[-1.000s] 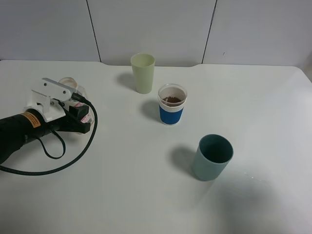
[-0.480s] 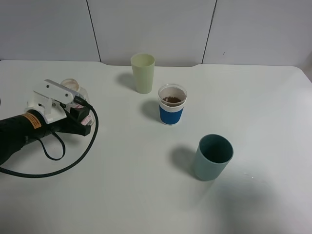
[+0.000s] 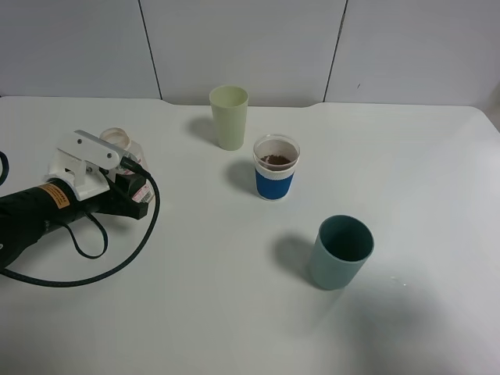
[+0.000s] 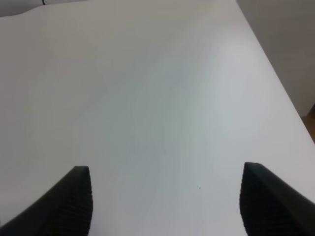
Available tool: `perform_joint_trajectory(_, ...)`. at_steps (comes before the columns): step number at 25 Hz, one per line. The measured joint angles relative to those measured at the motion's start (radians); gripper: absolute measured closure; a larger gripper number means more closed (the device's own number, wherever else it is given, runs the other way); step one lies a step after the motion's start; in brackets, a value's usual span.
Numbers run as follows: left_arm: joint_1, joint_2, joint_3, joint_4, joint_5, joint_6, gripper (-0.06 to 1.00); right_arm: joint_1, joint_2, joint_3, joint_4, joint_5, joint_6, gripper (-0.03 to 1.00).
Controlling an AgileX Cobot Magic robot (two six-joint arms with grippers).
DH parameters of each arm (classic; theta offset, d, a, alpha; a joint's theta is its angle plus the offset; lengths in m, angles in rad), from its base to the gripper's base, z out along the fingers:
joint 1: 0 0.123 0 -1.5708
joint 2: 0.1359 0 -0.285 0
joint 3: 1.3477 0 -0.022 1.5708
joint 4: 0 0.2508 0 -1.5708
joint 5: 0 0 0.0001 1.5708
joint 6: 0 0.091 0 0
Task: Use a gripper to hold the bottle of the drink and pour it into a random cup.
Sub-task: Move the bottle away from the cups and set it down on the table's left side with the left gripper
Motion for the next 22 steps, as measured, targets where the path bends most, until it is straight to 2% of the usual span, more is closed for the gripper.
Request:
perform_joint_trajectory(7, 0.000, 0.001, 0.000, -0.001, 0.000, -0.034, 0.56, 0.000, 0.000, 0.000, 0.000, 0.000, 0.000, 0.33)
perform_joint_trajectory(9, 0.000, 0.001, 0.000, 0.000, 0.009, -0.040, 0.45, 0.000, 0.000, 0.000, 0.000, 0.000, 0.000, 0.33)
perform_joint_trajectory(11, 0.000, 0.006, 0.000, 0.000, 0.020, -0.044, 0.25, 0.000, 0.000, 0.000, 0.000, 0.000, 0.000, 0.33)
perform_joint_trajectory(14, 0.000, 0.003, 0.000, 0.000, 0.024, -0.063, 0.08, 0.000, 0.000, 0.000, 0.000, 0.000, 0.000, 0.33)
perform_joint_trajectory(17, 0.000, -0.013, 0.000, 0.000, 0.028, -0.077, 0.04, 0.000, 0.000, 0.000, 0.000, 0.000, 0.000, 0.33)
perform_joint_trajectory(22, 0.000, -0.063, 0.005, 0.000, 0.046, -0.084, 0.04, 0.000, 0.000, 0.000, 0.000, 0.000, 0.000, 0.33)
